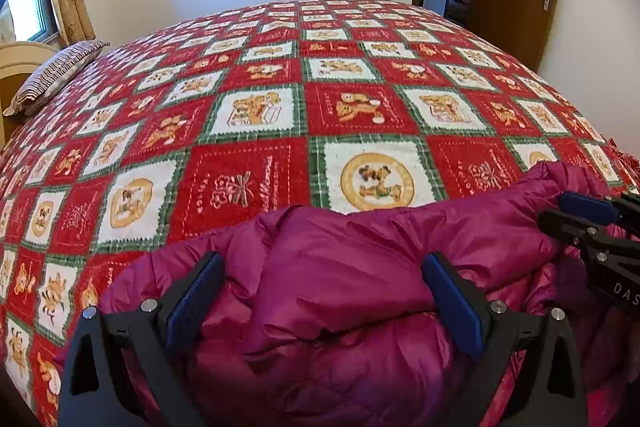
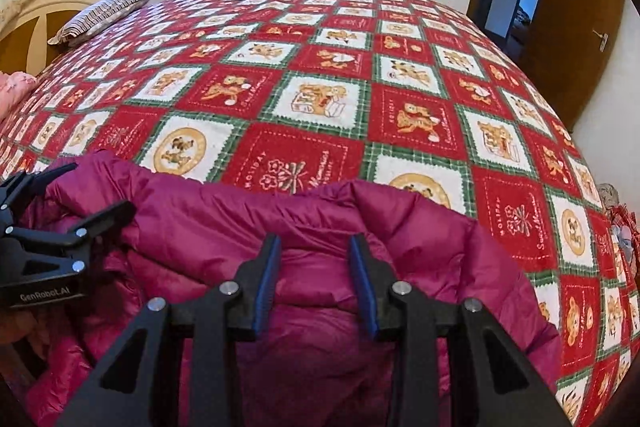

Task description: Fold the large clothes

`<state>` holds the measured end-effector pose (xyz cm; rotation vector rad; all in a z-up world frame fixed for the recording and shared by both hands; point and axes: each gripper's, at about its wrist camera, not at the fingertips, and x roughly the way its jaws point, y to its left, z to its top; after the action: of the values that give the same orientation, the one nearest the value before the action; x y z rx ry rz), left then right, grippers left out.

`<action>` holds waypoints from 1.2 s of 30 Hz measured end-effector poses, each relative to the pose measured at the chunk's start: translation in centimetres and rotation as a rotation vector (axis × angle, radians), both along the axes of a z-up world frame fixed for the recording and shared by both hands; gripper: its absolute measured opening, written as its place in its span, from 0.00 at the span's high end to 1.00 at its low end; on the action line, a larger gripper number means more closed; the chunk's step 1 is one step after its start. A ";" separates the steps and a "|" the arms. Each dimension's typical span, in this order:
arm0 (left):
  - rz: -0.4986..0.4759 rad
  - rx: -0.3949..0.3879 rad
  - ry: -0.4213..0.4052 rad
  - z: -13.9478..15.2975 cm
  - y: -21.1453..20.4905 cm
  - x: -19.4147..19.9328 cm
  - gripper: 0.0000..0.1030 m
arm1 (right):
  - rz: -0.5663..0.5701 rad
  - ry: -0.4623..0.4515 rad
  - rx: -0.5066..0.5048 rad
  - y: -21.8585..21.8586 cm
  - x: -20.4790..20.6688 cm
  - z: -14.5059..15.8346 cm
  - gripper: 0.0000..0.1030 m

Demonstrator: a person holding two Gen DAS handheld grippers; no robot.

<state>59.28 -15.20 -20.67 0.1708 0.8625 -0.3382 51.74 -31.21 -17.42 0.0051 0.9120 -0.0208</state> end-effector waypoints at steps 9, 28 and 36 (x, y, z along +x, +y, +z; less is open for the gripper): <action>0.001 0.049 0.015 -1.2 -0.6 0.2 0.03 | 0.015 -0.013 -0.032 0.5 -0.2 -1.1 0.63; 0.015 0.082 0.014 -1.8 -1.1 0.5 0.01 | 0.012 -0.028 -0.131 2.0 0.1 -2.3 0.63; 0.016 0.089 0.008 -1.8 -1.2 0.5 0.01 | 0.011 -0.025 -0.166 2.3 0.2 -2.4 0.63</action>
<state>59.75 -16.36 -22.49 0.2446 0.8871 -0.2856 51.97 -28.86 -19.81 -0.1535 0.8825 -0.0865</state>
